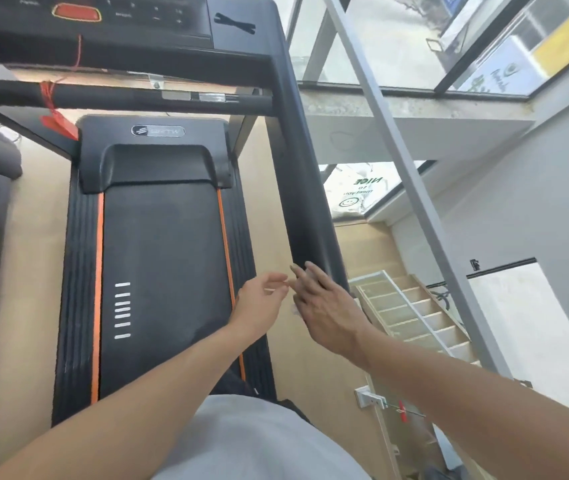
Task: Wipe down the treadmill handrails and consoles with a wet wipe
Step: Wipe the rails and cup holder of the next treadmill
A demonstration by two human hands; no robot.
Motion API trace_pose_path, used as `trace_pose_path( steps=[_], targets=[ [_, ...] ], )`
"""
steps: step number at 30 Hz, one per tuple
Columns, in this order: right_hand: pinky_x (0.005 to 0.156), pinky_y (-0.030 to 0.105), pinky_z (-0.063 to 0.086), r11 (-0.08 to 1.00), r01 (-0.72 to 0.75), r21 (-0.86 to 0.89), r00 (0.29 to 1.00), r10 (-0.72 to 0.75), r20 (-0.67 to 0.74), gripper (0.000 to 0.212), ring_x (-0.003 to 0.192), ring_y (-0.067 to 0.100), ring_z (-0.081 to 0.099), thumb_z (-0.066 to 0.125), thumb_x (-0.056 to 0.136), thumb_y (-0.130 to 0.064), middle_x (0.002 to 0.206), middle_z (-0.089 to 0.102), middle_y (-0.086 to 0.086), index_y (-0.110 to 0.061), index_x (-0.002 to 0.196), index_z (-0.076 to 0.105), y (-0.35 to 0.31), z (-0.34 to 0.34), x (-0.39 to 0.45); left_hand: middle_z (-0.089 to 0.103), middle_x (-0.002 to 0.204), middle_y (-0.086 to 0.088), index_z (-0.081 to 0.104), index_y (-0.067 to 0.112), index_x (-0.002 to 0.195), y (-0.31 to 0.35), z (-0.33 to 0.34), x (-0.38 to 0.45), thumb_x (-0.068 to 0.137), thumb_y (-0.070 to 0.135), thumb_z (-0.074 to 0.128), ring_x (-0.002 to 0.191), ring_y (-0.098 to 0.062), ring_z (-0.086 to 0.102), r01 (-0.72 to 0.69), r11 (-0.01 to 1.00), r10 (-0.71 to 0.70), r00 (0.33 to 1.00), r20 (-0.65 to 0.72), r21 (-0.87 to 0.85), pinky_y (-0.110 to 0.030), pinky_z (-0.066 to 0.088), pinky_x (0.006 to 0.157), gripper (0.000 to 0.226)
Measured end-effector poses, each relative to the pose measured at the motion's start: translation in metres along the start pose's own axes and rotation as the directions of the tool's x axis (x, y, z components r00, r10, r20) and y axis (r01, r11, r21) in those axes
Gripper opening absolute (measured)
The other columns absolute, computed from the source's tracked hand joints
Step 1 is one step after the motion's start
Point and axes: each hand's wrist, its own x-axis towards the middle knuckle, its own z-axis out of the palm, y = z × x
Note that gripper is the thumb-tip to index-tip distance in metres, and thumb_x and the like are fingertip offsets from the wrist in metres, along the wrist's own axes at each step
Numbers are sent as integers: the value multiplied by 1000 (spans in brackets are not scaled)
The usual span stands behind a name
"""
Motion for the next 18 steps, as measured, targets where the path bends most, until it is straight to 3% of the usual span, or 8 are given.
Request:
trace_pose_path(
  steps=[2,4,6,8,10,13,15,18],
  targets=[
    [127,53,5,926,-133,353,934,236,-267,56,158,32,-5,28,108,-31,170,12,9,-13,161,24,5,20,-15,70,110,17,70,32,115,14,7,0,99,22,60,108,-3,64,-68,998,68,997,-33,-17,-23,49,92,21],
    [127,49,13,681,-154,715,811,501,-303,58,158,24,-2,30,110,-30,171,5,5,-14,163,14,-6,31,-23,68,115,19,67,32,118,26,13,-2,101,19,57,109,-1,62,-128,992,128,990,-62,-10,-26,50,96,24],
    [128,43,10,301,-167,939,699,708,-102,61,158,18,-3,31,111,-33,172,-1,2,-18,163,5,-29,28,-19,64,123,19,65,32,123,33,19,-4,100,12,54,116,-5,60,-241,969,245,964,-106,49,-32,48,103,32],
    [128,42,17,-106,-157,982,565,806,177,67,157,14,6,40,108,-40,171,7,-2,-28,163,4,-47,21,-10,61,128,19,66,27,122,39,27,-7,97,1,52,124,-8,54,-409,902,424,899,-106,140,-34,42,110,38],
    [119,45,35,-329,-96,939,479,812,334,71,150,16,29,47,101,-51,165,23,-6,-34,161,13,-53,19,-5,59,129,18,67,21,118,45,33,-7,92,-8,53,133,-7,48,-546,810,567,822,-48,214,-33,36,116,42],
    [113,45,43,-432,-11,902,461,798,388,77,142,13,40,44,92,-68,159,34,-7,-37,158,17,-60,27,-7,65,125,12,70,17,113,53,41,1,88,-12,56,136,-7,46,-668,687,680,730,71,287,-33,32,119,40],
    [109,46,46,-442,-5,897,466,793,393,74,138,16,47,41,93,-73,155,41,-3,-41,154,15,-67,33,-8,70,119,8,72,16,110,56,45,11,89,-9,58,134,-8,49,-714,610,706,687,175,343,-36,28,122,36],
    [105,41,49,-403,-79,912,452,801,393,76,133,20,53,38,97,-67,152,47,2,-25,157,16,-77,40,-9,73,110,6,73,17,108,62,51,24,91,-3,59,124,-10,57,-752,520,656,656,374,406,-38,23,125,29]
  ],
)
